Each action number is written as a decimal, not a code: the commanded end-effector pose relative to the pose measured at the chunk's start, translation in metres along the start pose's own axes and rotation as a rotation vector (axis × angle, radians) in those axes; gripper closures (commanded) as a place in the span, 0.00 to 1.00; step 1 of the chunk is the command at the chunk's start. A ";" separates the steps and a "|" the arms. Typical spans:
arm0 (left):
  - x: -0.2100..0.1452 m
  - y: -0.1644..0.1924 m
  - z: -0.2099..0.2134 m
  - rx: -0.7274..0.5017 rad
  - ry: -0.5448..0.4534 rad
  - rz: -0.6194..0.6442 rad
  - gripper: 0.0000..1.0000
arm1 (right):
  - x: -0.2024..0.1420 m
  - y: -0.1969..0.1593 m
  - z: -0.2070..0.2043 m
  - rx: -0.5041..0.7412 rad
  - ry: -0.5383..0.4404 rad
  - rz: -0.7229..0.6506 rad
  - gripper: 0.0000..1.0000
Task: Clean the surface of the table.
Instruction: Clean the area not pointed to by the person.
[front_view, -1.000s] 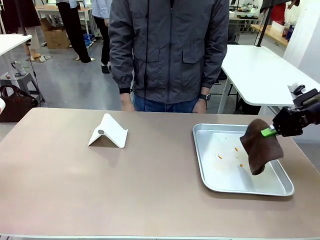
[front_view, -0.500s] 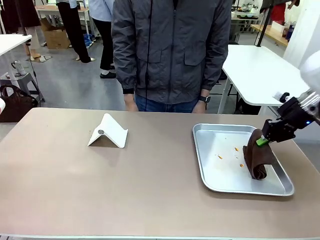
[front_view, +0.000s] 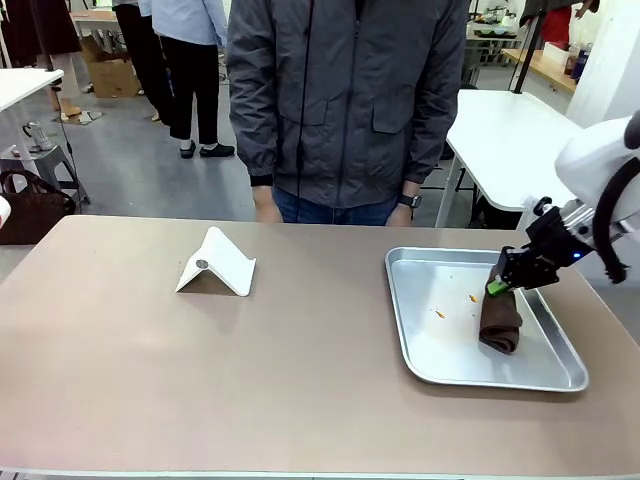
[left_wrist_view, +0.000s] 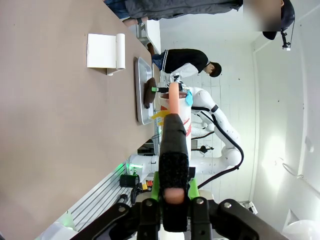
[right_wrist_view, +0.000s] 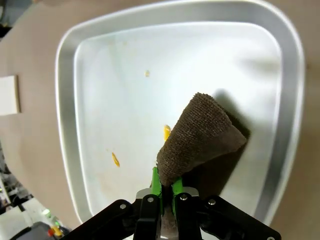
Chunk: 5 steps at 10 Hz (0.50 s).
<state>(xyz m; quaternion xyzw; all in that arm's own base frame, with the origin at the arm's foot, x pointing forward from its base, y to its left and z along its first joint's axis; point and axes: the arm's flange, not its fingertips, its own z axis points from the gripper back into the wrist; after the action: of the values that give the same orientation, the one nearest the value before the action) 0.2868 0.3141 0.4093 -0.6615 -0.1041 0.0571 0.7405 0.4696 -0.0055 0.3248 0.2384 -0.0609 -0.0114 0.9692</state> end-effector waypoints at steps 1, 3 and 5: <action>-0.004 -0.003 -0.003 -0.002 -0.006 0.000 0.78 | 0.011 0.001 -0.021 0.082 -0.049 0.012 0.91; -0.004 -0.003 -0.003 -0.002 -0.006 0.000 0.78 | 0.016 0.008 -0.038 0.155 -0.042 0.050 0.91; -0.004 -0.003 -0.003 -0.002 -0.006 0.000 0.78 | 0.019 0.018 -0.052 0.220 -0.003 0.086 0.91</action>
<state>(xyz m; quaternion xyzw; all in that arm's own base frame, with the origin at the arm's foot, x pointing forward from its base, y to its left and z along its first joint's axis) 0.2867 0.3140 0.4091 -0.6616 -0.1041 0.0573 0.7404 0.4880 0.0283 0.2956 0.3157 -0.0715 0.0167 0.9460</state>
